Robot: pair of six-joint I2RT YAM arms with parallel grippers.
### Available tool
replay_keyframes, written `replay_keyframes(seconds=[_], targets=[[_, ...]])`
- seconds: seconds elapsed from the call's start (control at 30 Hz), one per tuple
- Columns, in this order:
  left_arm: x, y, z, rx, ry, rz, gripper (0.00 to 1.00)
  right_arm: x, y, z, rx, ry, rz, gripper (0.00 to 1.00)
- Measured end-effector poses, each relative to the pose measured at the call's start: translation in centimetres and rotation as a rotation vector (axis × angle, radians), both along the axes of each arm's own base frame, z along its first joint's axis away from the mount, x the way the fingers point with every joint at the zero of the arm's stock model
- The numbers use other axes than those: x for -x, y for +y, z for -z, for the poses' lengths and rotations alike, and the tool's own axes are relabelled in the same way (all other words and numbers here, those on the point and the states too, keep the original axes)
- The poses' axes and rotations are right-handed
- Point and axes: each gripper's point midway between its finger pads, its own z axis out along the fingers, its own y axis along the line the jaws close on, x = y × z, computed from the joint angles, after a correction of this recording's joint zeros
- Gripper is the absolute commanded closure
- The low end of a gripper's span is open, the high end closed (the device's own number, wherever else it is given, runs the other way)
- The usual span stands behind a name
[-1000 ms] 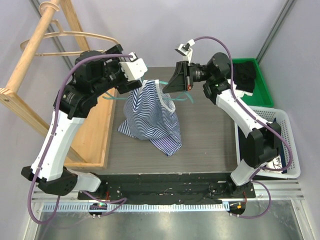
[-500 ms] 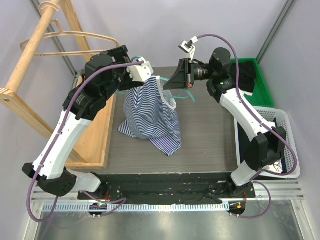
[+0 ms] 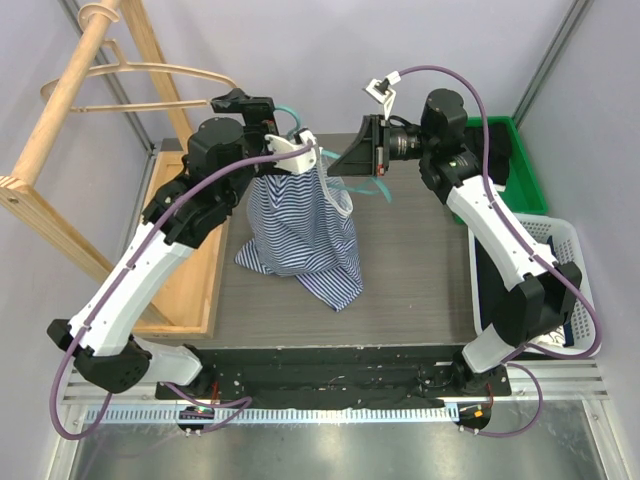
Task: Place the tank top on the hanger
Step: Hang the tank top on the hanger.
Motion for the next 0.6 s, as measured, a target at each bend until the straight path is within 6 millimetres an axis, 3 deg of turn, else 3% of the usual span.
replay_keyframes(seconds=[0.2, 0.3, 0.43, 0.6], targets=[[-0.1, -0.3, -0.6, -0.068, -0.043, -0.005, 0.0, -0.3, 0.0, 0.0, -0.001, -0.018, 0.018, 0.99], [0.3, -0.2, 0.0, -0.113, -0.003, 0.012, 0.0, -0.4, 0.0, 0.0, 0.002, -0.016, 0.022, 0.99], [2.1, -0.9, 1.0, -0.132, 0.108, 0.118, 0.0, -0.6, 0.0, -0.1, 0.001, -0.025, 0.034, 0.99], [5.4, -1.7, 4.2, -0.167, 0.294, 0.273, 0.0, 0.3, -0.4, -1.4, -0.013, -0.067, 0.038, 0.99]])
